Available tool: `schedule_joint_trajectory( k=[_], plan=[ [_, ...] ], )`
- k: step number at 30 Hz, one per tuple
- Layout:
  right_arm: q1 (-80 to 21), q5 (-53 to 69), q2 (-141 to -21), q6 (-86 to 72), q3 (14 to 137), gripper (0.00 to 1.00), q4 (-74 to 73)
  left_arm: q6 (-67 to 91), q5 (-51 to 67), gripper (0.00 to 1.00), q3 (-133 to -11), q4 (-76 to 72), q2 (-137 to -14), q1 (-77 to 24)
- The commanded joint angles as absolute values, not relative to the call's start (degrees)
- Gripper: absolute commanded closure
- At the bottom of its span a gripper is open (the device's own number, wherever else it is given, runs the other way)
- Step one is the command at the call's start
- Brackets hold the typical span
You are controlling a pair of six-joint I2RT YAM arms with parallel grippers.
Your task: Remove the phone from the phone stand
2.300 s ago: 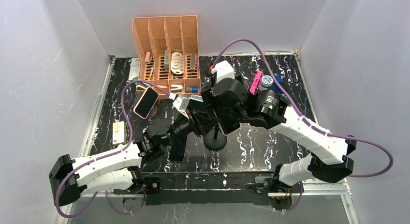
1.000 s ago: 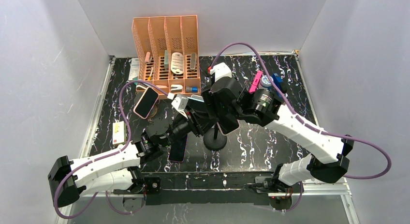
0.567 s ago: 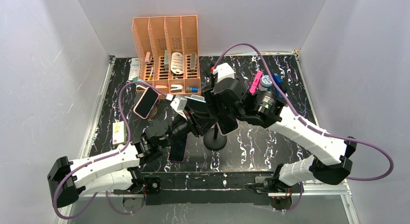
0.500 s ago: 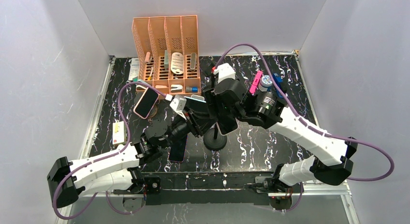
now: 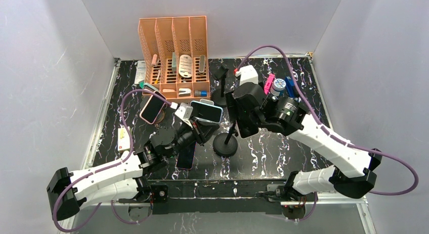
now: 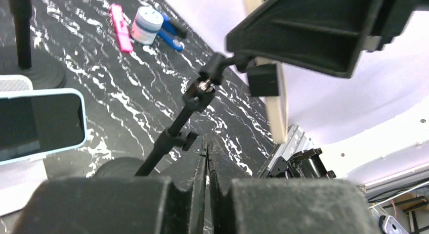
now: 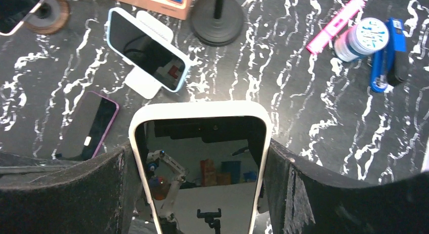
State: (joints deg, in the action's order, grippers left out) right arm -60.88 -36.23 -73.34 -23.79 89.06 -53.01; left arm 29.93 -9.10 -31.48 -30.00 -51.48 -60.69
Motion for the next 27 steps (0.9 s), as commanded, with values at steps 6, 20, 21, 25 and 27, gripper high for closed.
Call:
schedule_joint_trajectory(
  k=[6, 20, 21, 25, 27],
  plan=[
    [-59.8, -39.7, -71.4, -21.2, 88.9, 0.99, -59.0, 29.2, -11.2, 1.0, -31.2, -28.2, -51.7, -60.4],
    [-59.8, -24.3, -74.7, -24.4, 98.0, 0.99, -56.8, 27.7, 2.1, 0.38, -32.5, -35.1, -52.7, -60.4],
    [-59.9, -23.9, -75.0, -24.5, 98.3, 0.99, -56.6, 27.8, 2.7, 0.36, -32.7, -34.7, -52.7, -60.4],
    [-59.9, -22.5, -75.9, -25.0, 99.4, 0.99, -55.9, 28.1, 3.7, 0.33, -33.1, -34.0, -52.6, -60.4],
    [-59.9, -21.6, -76.0, -25.4, 99.6, 0.99, -55.2, 28.4, 3.9, 0.33, -32.8, -34.6, -52.5, -60.4]
  ],
)
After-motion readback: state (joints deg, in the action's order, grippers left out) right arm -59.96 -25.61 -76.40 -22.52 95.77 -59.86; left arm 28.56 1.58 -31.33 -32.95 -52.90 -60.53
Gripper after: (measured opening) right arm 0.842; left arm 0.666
